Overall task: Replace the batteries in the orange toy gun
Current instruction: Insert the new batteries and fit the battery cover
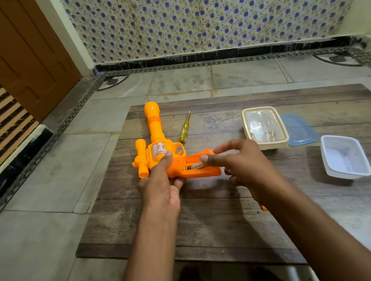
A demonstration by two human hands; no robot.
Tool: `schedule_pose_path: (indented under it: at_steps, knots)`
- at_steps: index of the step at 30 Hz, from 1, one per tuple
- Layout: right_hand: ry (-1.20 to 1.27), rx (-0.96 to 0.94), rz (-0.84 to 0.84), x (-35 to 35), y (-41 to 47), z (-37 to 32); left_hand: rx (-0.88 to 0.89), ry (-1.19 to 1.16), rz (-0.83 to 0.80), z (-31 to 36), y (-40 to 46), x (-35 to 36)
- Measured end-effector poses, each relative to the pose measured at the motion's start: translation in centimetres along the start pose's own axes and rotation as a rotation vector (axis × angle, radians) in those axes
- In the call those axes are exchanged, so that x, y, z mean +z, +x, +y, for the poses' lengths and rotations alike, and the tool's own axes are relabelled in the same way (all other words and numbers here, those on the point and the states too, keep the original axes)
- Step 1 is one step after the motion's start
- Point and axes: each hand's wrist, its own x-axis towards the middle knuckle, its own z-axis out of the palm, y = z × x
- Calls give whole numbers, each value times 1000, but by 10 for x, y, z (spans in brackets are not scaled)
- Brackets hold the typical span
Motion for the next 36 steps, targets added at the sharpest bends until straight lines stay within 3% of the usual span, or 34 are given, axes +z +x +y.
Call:
schedule_pose_path:
  at_steps: [3, 11, 21, 26, 29, 32, 36]
  knots:
    - [-7, 28, -66, -1, 0, -2, 8, -1, 5, 0, 1, -1]
    - [32, 109, -8, 9, -1, -1, 9, 7, -27, 0, 1, -3]
    - [-121, 67, 39, 13, 7, 3, 17, 34, -33, -2, 1, -2]
    - [-143, -59, 131, 10, 6, 11, -2, 29, -36, -3, 3, -2]
    - [45, -13, 140, 3, 8, 7, -7, 34, -26, -2, 5, -4]
    - [267, 75, 46, -7, 4, -1, -12, 32, -20, -2, 6, -5]
    - [338, -13, 39, -15, 0, -2, -20, 39, -14, -3, 5, -4]
